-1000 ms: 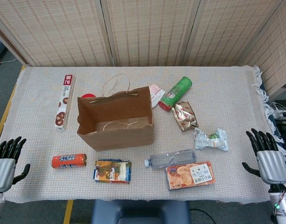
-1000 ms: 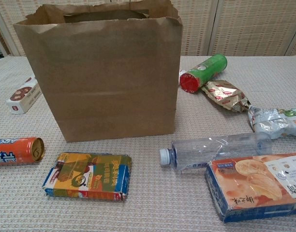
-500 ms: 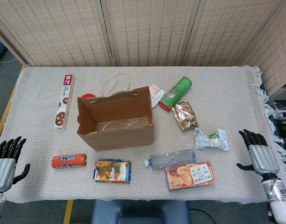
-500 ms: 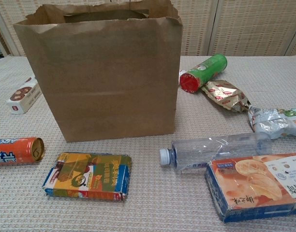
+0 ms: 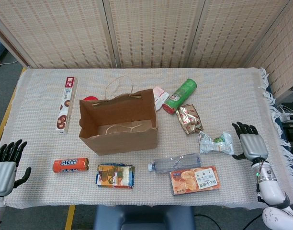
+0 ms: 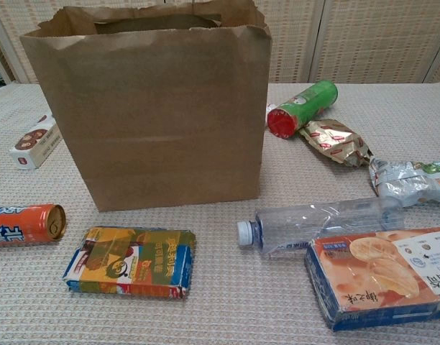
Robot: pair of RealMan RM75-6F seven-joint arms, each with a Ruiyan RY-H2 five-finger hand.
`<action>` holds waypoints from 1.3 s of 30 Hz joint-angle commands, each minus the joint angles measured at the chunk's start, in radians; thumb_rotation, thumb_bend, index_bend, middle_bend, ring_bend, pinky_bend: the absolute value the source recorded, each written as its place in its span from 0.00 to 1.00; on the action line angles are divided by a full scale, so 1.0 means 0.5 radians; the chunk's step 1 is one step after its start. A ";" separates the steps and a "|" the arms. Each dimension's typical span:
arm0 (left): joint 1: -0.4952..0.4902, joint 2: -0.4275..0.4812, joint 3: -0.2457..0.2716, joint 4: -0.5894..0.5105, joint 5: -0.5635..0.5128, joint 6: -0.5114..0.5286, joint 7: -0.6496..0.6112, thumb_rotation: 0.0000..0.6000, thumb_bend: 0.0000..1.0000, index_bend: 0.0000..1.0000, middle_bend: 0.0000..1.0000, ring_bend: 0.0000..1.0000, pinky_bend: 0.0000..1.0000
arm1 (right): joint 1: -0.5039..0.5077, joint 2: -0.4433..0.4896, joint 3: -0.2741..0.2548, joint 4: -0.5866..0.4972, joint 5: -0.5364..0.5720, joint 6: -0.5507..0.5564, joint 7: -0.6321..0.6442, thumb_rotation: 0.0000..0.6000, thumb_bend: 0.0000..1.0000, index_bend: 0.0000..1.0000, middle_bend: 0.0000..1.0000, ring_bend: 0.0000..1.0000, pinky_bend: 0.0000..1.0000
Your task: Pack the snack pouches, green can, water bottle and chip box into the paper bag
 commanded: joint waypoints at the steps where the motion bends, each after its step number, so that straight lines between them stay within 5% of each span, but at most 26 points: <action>1: -0.001 0.000 -0.001 -0.001 -0.003 -0.003 0.002 1.00 0.39 0.01 0.00 0.00 0.00 | 0.088 -0.063 -0.015 0.033 0.133 -0.083 -0.104 1.00 0.01 0.00 0.01 0.00 0.00; 15: -0.009 0.006 -0.001 0.003 -0.004 -0.014 -0.014 1.00 0.39 0.01 0.00 0.00 0.00 | 0.333 -0.410 -0.064 0.244 0.388 -0.073 -0.394 1.00 0.01 0.05 0.05 0.02 0.03; 18: -0.009 0.006 0.000 0.005 -0.003 -0.014 -0.017 1.00 0.39 0.01 0.00 0.00 0.00 | 0.341 -0.510 -0.079 0.320 0.318 0.008 -0.401 1.00 0.09 0.22 0.18 0.16 0.18; 21: -0.009 0.006 0.001 0.007 -0.001 -0.013 -0.020 1.00 0.39 0.01 0.00 0.00 0.00 | 0.335 -0.572 -0.111 0.384 0.239 0.063 -0.403 1.00 0.21 0.50 0.41 0.43 0.47; 23: -0.009 0.006 0.001 0.007 -0.001 -0.013 -0.021 1.00 0.39 0.01 0.00 0.00 0.00 | 0.331 -0.559 -0.129 0.382 0.223 0.067 -0.414 1.00 0.26 0.63 0.53 0.57 0.60; 26: -0.010 0.006 0.001 0.005 -0.002 -0.013 -0.017 1.00 0.39 0.01 0.00 0.00 0.00 | 0.319 -0.493 -0.131 0.331 0.208 0.092 -0.410 1.00 0.29 0.70 0.60 0.65 0.67; 39: -0.008 0.005 0.001 -0.002 -0.002 -0.007 -0.002 1.00 0.39 0.01 0.00 0.00 0.00 | 0.210 -0.056 -0.005 -0.061 0.030 0.268 -0.107 1.00 0.30 0.71 0.61 0.66 0.67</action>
